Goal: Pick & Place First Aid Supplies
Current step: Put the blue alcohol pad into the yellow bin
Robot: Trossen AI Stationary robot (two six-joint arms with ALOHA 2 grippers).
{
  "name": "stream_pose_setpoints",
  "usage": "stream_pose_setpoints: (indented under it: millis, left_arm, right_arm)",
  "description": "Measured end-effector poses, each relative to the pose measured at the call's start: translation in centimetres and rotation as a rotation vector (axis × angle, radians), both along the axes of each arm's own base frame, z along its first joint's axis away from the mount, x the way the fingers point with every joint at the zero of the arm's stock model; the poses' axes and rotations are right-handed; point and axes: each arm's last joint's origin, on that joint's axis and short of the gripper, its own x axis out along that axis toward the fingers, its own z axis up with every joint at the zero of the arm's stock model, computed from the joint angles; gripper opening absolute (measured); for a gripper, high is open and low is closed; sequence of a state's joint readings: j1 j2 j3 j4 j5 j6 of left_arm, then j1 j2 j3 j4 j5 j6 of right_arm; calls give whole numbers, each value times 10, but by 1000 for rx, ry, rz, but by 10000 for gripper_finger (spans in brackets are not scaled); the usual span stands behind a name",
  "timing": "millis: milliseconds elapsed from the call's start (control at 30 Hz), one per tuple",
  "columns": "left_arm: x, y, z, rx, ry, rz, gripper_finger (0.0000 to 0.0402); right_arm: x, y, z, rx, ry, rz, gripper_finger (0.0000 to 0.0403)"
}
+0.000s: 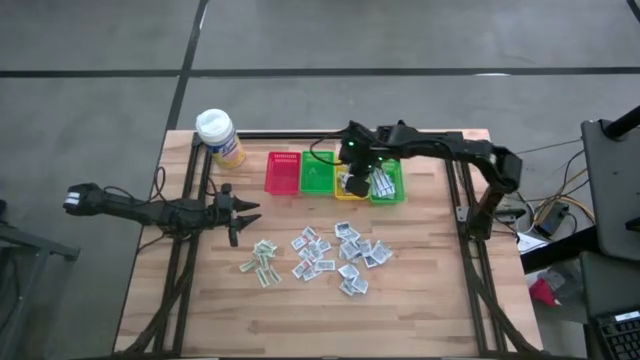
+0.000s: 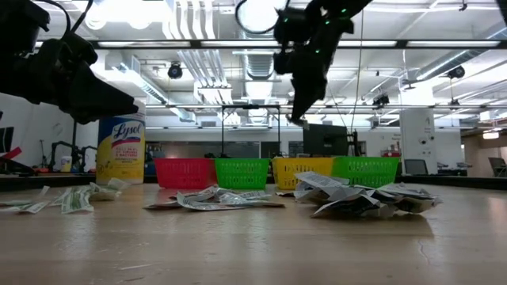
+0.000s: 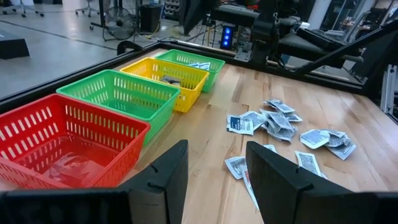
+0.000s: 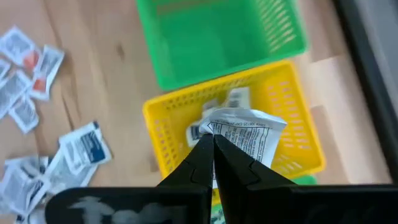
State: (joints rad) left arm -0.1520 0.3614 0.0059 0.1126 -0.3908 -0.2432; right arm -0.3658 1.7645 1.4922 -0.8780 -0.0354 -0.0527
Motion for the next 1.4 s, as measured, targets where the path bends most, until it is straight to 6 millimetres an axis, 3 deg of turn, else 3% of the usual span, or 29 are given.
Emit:
stream_pose_setpoints:
  millis: [300,833,1067,1200,1400]
  left_arm:
    - [0,0,0,0,0,0,158]
    - [0,0,0,2,1,-1,158]
    - [0,0,0,3,1,-1,158]
    - [0,0,0,4,1,-1,158]
    - [0,0,0,4,1,-1,158]
  right_arm:
    - [26,-15,-25,64,108,81,8]
    - [34,-29,-76,115,237,75,8]
    - [36,-31,-77,103,225,67,11]
    - [35,-32,-74,98,216,65,35]
    - [33,-35,-74,100,215,54,102]
